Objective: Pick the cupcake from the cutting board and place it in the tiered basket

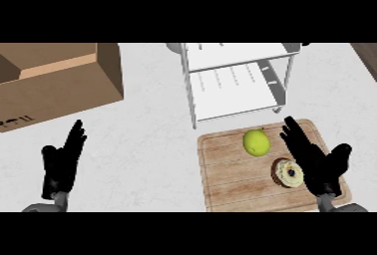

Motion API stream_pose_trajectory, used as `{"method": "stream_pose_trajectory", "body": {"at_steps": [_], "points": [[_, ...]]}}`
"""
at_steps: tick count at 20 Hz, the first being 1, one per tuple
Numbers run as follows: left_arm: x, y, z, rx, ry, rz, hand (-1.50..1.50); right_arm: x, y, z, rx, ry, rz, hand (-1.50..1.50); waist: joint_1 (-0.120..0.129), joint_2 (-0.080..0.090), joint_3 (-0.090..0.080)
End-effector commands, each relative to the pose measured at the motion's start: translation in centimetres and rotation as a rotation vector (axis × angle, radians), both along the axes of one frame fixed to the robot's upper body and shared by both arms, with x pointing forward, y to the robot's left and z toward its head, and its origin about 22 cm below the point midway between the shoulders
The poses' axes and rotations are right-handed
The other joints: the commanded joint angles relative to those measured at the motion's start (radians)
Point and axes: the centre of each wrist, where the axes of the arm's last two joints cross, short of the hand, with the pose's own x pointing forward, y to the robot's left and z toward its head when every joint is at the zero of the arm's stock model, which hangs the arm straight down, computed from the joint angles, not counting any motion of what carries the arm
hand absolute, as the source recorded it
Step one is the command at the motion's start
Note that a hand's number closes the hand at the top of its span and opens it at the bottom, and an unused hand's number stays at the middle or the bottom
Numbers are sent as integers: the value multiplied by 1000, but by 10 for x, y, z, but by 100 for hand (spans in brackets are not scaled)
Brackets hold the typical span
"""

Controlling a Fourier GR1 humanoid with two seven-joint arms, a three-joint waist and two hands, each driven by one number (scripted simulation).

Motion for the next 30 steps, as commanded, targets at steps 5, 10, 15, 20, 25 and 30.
{"method": "stream_pose_trajectory", "body": {"at_steps": [5,10,15,20,25,30], "points": [[27,-39,36,-55,-218,-317,0,48,57,48,-47,-227,-47,-150,15,34,-36],[30,-67,30,-120,-216,-426,0,49,112,38,-49,-268,-98,-150,12,37,-34],[26,-58,30,-124,-183,-423,0,44,88,62,-236,-449,-77,-150,0,28,-35],[22,-54,22,-131,-179,-384,0,37,52,109,-580,-365,1,-150,-22,18,-41],[22,-51,21,-109,-185,-386,0,35,18,121,-1027,-99,184,-150,-21,15,-50],[30,-56,27,-118,-172,-400,0,19,32,161,-1288,81,356,-150,-22,18,-46]]}}
